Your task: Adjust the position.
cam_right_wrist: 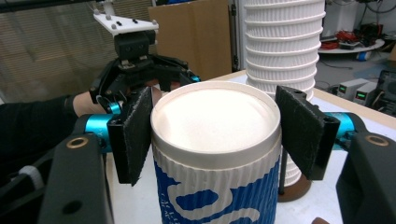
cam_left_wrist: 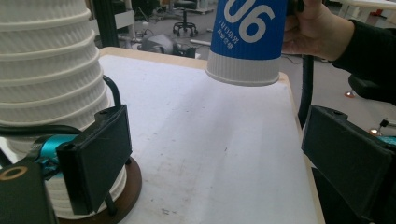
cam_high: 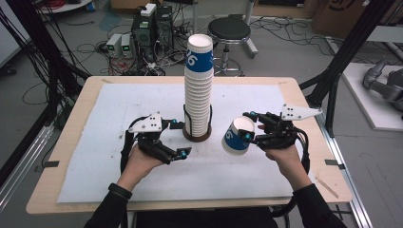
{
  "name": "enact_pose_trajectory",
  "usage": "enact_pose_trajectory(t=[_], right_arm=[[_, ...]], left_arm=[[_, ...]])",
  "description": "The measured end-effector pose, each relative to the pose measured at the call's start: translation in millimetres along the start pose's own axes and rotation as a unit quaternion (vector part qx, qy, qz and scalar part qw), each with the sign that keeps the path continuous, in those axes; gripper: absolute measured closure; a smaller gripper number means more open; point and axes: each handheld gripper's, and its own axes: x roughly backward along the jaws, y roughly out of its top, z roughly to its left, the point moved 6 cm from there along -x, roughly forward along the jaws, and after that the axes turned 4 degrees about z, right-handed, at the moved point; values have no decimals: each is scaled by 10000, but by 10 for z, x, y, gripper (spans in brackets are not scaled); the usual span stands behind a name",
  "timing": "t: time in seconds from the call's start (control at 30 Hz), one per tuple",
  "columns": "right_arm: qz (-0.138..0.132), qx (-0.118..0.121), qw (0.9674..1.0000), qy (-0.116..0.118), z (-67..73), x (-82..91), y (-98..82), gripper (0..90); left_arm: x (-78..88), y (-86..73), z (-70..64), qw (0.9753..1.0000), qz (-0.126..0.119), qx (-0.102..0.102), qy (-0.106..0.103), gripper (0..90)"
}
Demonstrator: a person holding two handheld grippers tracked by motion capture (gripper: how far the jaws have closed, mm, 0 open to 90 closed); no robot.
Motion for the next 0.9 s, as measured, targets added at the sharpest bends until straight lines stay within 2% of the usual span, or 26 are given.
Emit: enact_pose_trajectory(t=[0.27,0.5,0.9], right_arm=[[66,8,9999,136,41,-62,-12,315],[60,29,9997,222,83,-97,-12,315],[217,76,9989,414,176,-244,-47,316]], left_arm=[[-142,-6,-95,9997,57,-17,-219,84],[-259,1,-160,9994,117,-59,-317,84],[-509,-22,-275,9985,164,-111,-512,84]])
